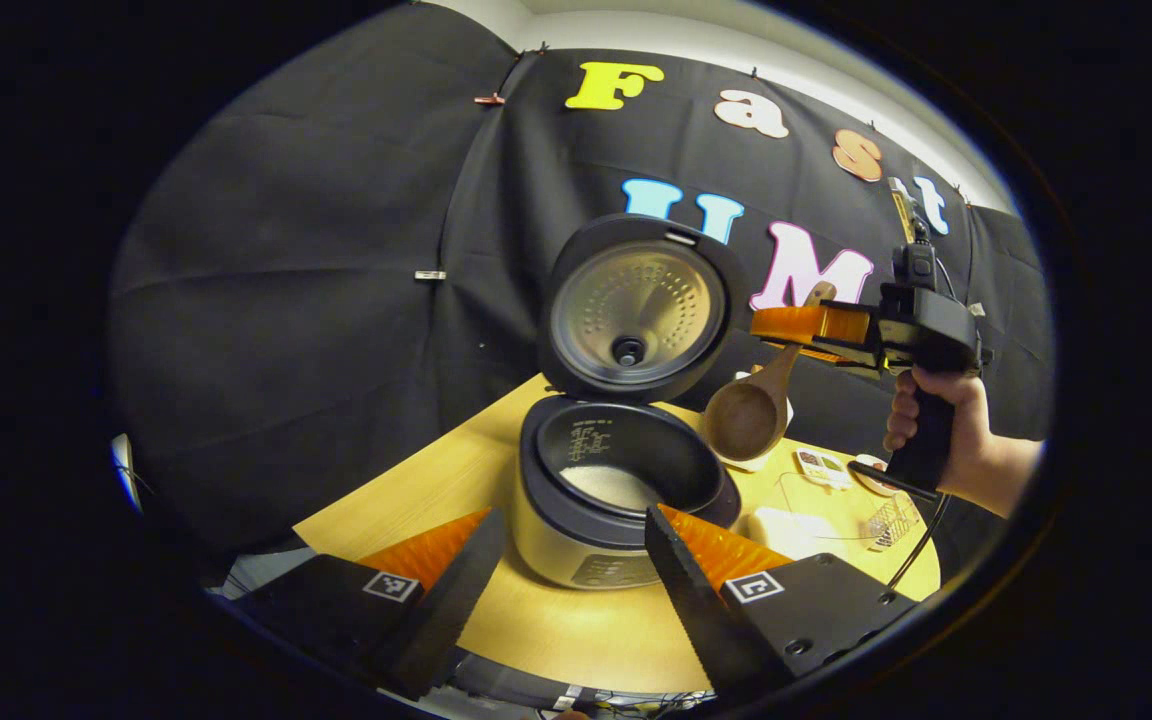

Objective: Close the left gripper, press the button to open the rice cooker; take a wooden spoon from the chopstick holder with the right hand, scoop a spoonful of rice and pour it into the rice cooker, then put the wooden spoon back into the chopstick holder.

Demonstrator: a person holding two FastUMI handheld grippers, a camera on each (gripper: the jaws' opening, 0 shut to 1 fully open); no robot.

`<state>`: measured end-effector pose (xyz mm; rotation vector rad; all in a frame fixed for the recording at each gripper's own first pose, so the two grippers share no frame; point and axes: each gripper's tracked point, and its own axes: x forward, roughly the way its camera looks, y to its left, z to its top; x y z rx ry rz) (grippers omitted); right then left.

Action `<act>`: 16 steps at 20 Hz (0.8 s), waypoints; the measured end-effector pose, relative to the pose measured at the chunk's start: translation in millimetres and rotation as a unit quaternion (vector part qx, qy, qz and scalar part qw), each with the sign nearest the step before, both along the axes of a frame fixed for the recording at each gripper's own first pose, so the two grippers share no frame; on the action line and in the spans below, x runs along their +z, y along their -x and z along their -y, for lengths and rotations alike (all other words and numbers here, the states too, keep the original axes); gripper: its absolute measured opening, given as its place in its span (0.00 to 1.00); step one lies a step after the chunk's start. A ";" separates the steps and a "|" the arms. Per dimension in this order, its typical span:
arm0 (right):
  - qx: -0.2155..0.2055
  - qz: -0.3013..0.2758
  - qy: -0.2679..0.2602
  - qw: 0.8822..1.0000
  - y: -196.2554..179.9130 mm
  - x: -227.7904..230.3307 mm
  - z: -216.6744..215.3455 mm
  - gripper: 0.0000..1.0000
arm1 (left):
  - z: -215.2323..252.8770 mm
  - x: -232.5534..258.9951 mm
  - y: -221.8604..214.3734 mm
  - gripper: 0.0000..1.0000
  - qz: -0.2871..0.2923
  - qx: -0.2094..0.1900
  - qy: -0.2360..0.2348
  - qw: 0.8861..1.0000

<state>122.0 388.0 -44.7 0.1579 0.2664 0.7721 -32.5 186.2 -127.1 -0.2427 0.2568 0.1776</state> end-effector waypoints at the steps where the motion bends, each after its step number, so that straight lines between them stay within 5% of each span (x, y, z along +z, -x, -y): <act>1: -0.013 -0.003 -0.006 1.000 -5.8 5.4 16.3 0.16 | 7.7 2.8 -2.2 0.95 0.001 -0.008 -0.001 1.000; 9: -0.158 0.030 0.023 0.987 -51.0 34.0 206.0 0.16 | 78.1 21.5 -20.6 0.95 0.012 -0.065 -0.014 0.998; 16: -0.286 0.007 0.019 0.958 -75.1 26.5 353.1 0.16 | 116.0 37.8 -42.7 0.95 0.015 -0.068 -0.016 0.997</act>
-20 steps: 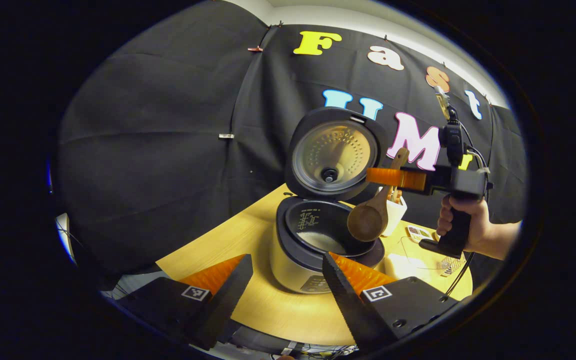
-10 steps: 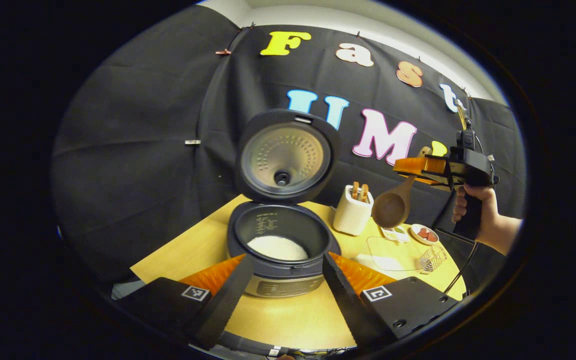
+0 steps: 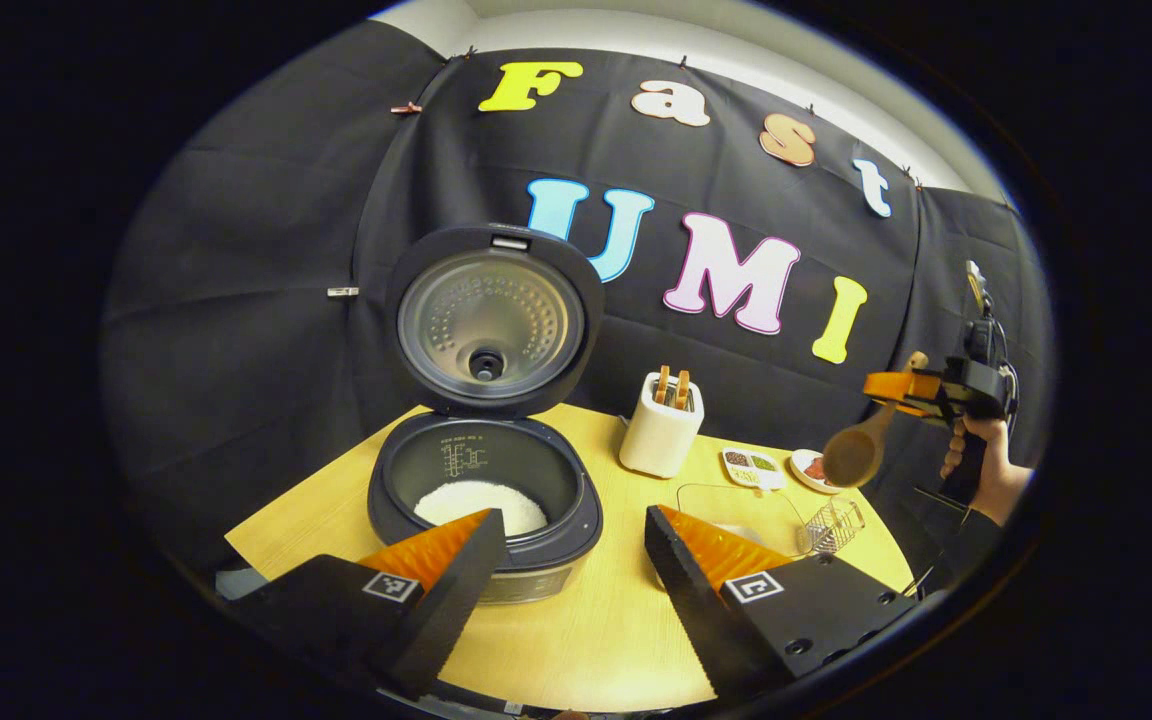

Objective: Close the left gripper, press the button to open the rice cooker; take a wooden spoon from the chopstick holder with the right hand, scoop a spoonful of rice and pour it into the rice cooker, then put the wooden spoon back into the chopstick holder.

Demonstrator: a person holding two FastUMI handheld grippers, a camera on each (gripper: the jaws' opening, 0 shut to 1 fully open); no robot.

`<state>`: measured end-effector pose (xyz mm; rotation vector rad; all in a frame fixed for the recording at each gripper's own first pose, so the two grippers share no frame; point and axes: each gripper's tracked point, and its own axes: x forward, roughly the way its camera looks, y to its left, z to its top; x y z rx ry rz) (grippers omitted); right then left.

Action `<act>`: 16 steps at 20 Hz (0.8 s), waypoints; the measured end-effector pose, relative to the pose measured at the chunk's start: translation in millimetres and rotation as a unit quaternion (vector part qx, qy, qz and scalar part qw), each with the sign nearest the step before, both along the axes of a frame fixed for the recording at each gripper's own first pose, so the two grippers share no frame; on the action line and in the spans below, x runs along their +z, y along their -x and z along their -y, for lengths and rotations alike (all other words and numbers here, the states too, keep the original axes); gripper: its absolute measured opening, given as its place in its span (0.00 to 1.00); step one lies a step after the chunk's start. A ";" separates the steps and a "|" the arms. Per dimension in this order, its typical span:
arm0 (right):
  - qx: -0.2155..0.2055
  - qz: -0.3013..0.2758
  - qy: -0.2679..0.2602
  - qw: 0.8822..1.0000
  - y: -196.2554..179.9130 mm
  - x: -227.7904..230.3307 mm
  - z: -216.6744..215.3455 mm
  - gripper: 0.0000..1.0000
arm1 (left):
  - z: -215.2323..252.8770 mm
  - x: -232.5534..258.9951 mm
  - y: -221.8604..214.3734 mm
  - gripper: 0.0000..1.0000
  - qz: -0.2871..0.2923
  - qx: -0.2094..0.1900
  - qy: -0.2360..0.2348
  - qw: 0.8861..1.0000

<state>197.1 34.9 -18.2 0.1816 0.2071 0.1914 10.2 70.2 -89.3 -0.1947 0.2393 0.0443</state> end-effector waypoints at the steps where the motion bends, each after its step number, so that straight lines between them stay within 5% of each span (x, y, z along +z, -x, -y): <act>1: -0.018 -0.005 -0.005 1.000 -0.3 -1.5 21.9 0.16 | 1.9 4.4 -3.2 0.95 0.003 0.004 -0.005 1.000; 9: -0.133 -0.054 -0.063 0.988 -25.8 -46.6 150.0 0.16 | 5.3 16.0 -13.9 0.95 -0.005 0.058 -0.032 0.998; 16: -0.180 -0.104 -0.088 0.974 -57.1 -121.7 178.9 0.16 | 7.4 28.0 -3.6 0.95 -0.019 0.108 -0.036 0.993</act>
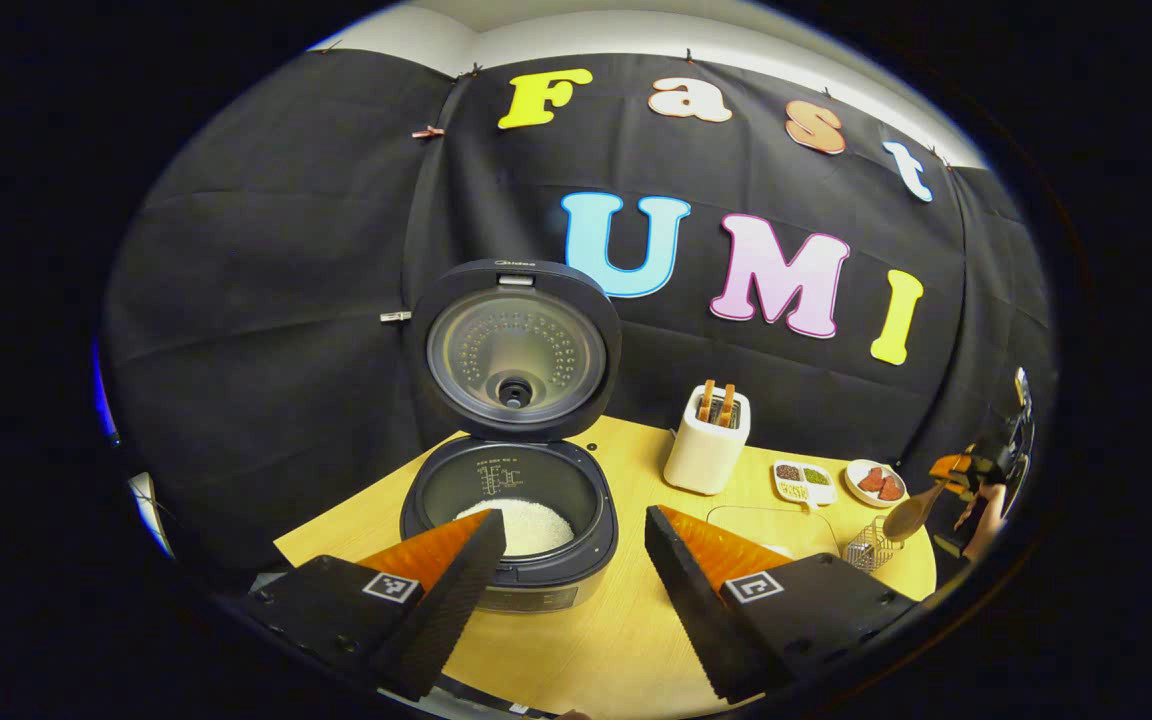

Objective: Close the left gripper, press the button to open the rice cooker; take a wooden spoon from the chopstick holder with the right hand, scoop a spoonful of rice and pour it into the rice cooker, then put the wooden spoon back into the chopstick holder.

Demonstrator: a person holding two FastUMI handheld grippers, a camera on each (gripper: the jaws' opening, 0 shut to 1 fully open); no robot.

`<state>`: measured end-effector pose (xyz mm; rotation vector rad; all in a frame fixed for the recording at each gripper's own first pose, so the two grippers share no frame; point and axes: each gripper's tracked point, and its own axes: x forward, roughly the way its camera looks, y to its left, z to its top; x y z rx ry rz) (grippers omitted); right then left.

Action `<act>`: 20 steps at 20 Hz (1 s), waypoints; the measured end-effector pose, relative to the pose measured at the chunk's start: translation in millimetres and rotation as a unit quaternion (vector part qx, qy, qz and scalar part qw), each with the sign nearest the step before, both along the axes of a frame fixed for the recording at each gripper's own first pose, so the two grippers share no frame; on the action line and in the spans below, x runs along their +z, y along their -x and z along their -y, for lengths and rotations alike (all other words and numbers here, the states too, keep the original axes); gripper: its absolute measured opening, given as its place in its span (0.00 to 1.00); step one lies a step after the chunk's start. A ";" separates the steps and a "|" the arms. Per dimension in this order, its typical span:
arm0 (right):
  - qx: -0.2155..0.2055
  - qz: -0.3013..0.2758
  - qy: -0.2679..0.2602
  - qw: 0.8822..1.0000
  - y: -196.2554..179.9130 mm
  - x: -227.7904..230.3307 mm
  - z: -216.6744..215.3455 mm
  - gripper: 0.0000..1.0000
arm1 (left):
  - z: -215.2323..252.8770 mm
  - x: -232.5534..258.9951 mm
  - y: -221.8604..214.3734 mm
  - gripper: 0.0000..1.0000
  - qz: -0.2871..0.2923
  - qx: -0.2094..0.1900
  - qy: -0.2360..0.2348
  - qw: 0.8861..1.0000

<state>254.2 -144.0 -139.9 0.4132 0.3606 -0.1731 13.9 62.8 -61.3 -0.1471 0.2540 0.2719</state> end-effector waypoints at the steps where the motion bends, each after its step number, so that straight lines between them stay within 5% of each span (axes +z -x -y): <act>1: -0.005 -0.008 -0.006 1.000 -1.0 -9.7 2.7 0.16 | -0.8 1.7 1.0 0.95 -0.002 0.008 -0.001 1.000; 7: -0.028 -0.046 -0.015 0.998 -8.0 -59.0 11.1 0.16 | -16.1 7.1 3.9 0.95 -0.001 0.047 0.009 0.999; 15: -0.014 -0.056 -0.036 0.998 -3.4 -68.1 -9.8 0.21 | -58.7 91.3 -20.8 0.95 0.102 0.078 -0.042 0.991; 17: -0.007 -0.051 -0.037 0.998 0.7 -59.4 -16.8 0.29 | -71.0 113.5 -29.9 0.95 0.126 0.079 -0.066 0.987; 19: -0.007 -0.043 -0.029 0.999 9.3 -48.4 -18.5 0.50 | -83.7 130.2 -40.3 0.95 0.145 0.078 -0.094 0.982; 20: -0.010 -0.039 -0.020 0.999 16.0 -41.1 -14.4 0.75 | -90.8 139.1 -45.1 0.95 0.158 0.079 -0.100 0.979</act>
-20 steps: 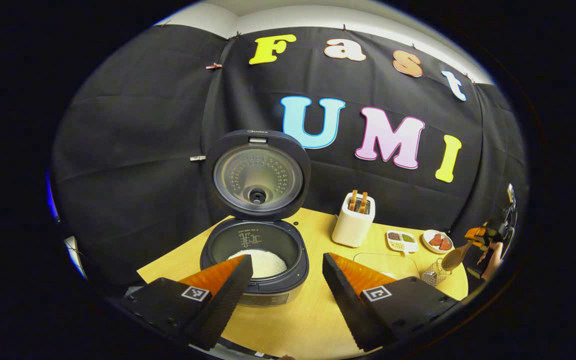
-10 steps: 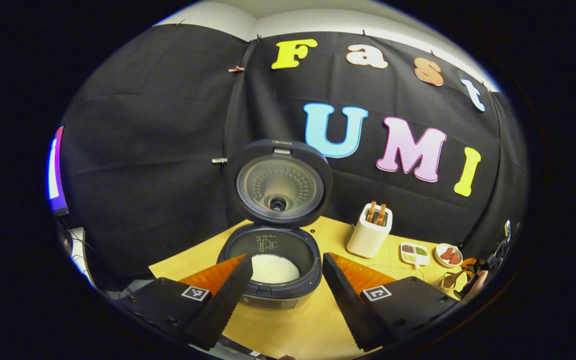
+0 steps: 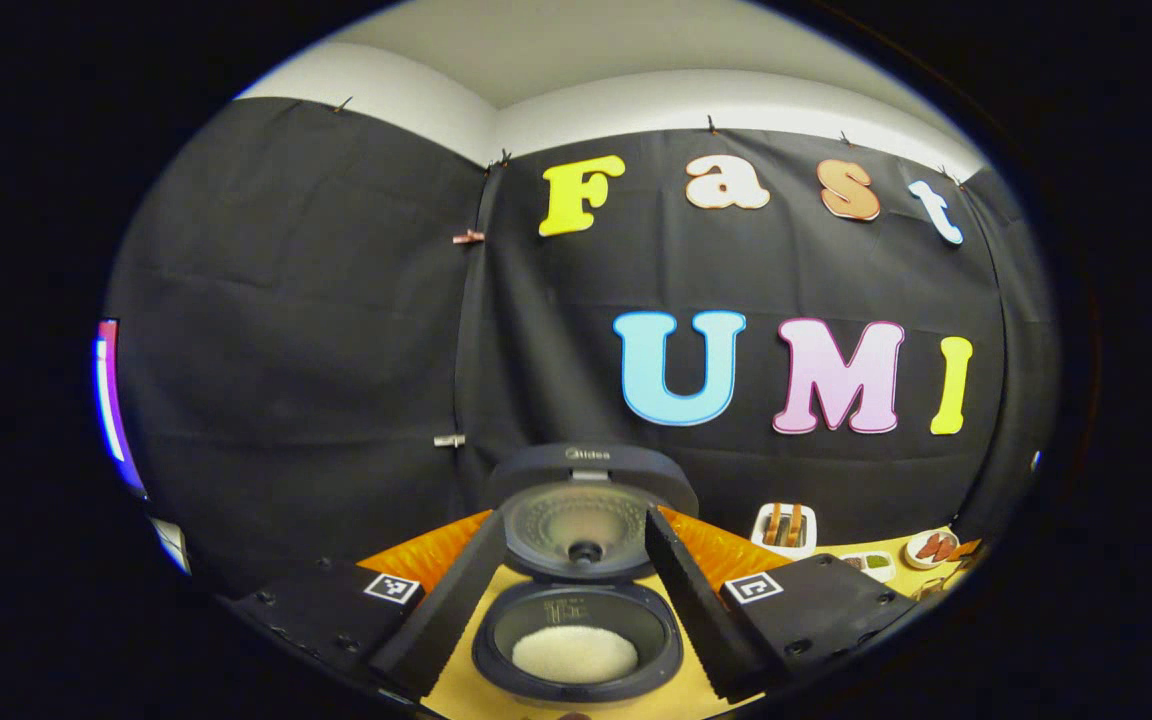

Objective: Close the left gripper, press the button to open the rice cooker; take a wooden spoon from the chopstick holder with the right hand, scoop a spoonful of rice and pour it into the rice cooker, then put the wooden spoon back into the chopstick holder.

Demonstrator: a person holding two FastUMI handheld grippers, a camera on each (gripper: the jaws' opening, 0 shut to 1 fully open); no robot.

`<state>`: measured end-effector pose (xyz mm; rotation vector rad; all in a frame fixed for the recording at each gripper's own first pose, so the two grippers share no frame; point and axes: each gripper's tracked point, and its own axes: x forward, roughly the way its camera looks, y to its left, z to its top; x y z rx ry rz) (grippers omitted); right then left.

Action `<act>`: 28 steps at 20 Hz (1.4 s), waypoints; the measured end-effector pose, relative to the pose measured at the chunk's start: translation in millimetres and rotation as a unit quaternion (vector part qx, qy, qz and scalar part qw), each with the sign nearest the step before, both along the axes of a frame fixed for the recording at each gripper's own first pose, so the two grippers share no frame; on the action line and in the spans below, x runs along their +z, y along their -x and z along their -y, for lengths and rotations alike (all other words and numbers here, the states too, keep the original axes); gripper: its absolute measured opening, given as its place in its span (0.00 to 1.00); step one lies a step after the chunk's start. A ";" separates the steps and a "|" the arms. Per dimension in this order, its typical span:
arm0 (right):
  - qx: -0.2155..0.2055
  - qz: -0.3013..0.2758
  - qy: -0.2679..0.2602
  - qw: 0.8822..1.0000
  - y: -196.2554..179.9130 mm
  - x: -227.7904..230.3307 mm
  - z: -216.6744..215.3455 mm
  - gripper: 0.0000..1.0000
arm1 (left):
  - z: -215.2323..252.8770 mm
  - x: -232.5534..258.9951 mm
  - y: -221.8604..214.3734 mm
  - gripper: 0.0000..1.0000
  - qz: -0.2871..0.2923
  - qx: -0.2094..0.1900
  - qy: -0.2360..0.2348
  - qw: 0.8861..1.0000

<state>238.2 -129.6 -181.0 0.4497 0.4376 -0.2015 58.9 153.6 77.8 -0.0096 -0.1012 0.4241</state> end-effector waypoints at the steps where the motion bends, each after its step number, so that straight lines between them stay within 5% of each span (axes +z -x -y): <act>1: -0.008 0.005 0.014 1.000 7.8 5.7 4.4 1.00 | -6.2 8.6 -6.7 0.95 0.015 -0.004 -0.004 1.000; 10: -0.021 0.058 0.150 0.987 99.7 76.9 31.7 0.98 | -37.3 46.8 -96.4 0.92 0.075 -0.075 -0.069 0.992; 17: -0.002 0.068 0.204 0.977 154.1 99.4 2.8 0.98 | -52.1 45.1 -150.1 0.93 0.068 -0.091 -0.090 0.990; 23: 0.044 0.061 0.219 0.973 152.8 91.1 -27.0 0.98 | -43.1 16.6 -168.6 0.98 0.000 -0.098 -0.079 0.992; 28: 0.074 0.066 0.196 0.976 133.1 86.6 -44.2 0.99 | -29.1 -4.0 -138.7 0.99 -0.051 -0.091 -0.041 0.994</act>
